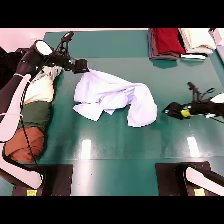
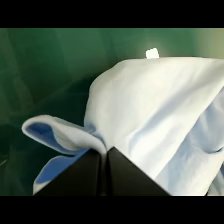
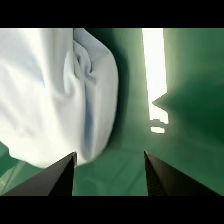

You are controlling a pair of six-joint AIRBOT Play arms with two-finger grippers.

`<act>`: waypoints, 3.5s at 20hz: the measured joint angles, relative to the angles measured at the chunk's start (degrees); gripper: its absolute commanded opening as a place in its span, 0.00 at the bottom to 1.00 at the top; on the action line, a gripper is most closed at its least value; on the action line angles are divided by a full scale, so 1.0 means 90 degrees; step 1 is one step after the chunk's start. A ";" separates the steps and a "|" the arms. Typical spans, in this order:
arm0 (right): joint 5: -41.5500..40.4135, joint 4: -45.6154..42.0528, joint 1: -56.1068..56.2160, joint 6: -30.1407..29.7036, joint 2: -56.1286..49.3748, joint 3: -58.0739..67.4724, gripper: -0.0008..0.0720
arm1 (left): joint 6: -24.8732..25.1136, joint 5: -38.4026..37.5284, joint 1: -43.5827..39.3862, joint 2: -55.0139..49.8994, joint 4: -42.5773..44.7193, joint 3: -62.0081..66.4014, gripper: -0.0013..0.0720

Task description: Fold the shirts.

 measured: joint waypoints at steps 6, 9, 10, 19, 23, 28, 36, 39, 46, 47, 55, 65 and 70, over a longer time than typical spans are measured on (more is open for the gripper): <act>-0.0857 0.0359 0.0957 -0.0187 -0.1056 0.0561 0.03 | -0.0002 -0.0197 0.0002 0.0027 0.0073 0.0058 0.05; -0.0840 -0.0005 0.1059 -0.0270 -0.0855 0.1205 0.03 | -0.0002 -0.0345 0.0002 0.0364 0.0425 0.0321 0.05; -0.0726 -0.0197 0.1032 -0.0294 -0.0627 0.1503 0.03 | -0.0002 -0.0374 0.0002 0.0588 0.0607 0.0478 0.05; 0.0641 -0.0894 -0.0187 -0.0321 0.2174 0.4741 0.03 | -0.0002 -0.0500 0.0005 0.3951 0.1464 0.1807 0.05; 0.1158 -0.0935 -0.0750 -0.0070 0.2596 0.5671 0.03 | -0.0044 -0.0724 0.0005 0.4937 0.1515 0.1889 0.05; 0.1809 -0.0976 -0.0617 0.0386 0.2091 0.5729 0.03 | -0.0192 -0.1124 0.0005 0.4896 0.1523 0.0928 0.05; 0.1593 -0.1581 0.0673 0.0787 -0.0240 0.3735 0.03 | -0.0216 -0.0427 0.0010 0.3123 0.1457 -0.2555 0.06; 0.1168 -0.1661 0.0789 0.0831 -0.1188 0.3929 0.60 | -0.0257 0.0301 0.0051 0.2382 0.1508 -0.2812 0.85; 0.1511 -0.1486 0.0464 0.0901 -0.1579 0.4728 0.60 | -0.0454 -0.0529 0.1302 0.2200 0.1564 -0.2414 0.85; 0.1540 -0.1467 0.0430 0.0869 -0.1421 0.4571 0.60 | -0.0425 -0.0738 0.1513 0.2273 0.1564 -0.2582 0.85; 0.1188 -0.1350 0.0362 0.0733 -0.0061 0.2713 0.60 | -0.0109 -0.0634 0.2057 0.2591 0.0729 -0.5064 0.85; 0.0969 -0.0945 0.0282 0.0716 0.0301 0.2302 0.60 | 0.0121 0.0311 0.1124 0.2603 0.0039 -0.5972 0.05; 0.1428 -0.1171 -0.0668 0.0714 0.0318 0.1756 0.61 | 0.0124 0.0146 0.1049 0.2795 -0.0010 -0.5404 0.05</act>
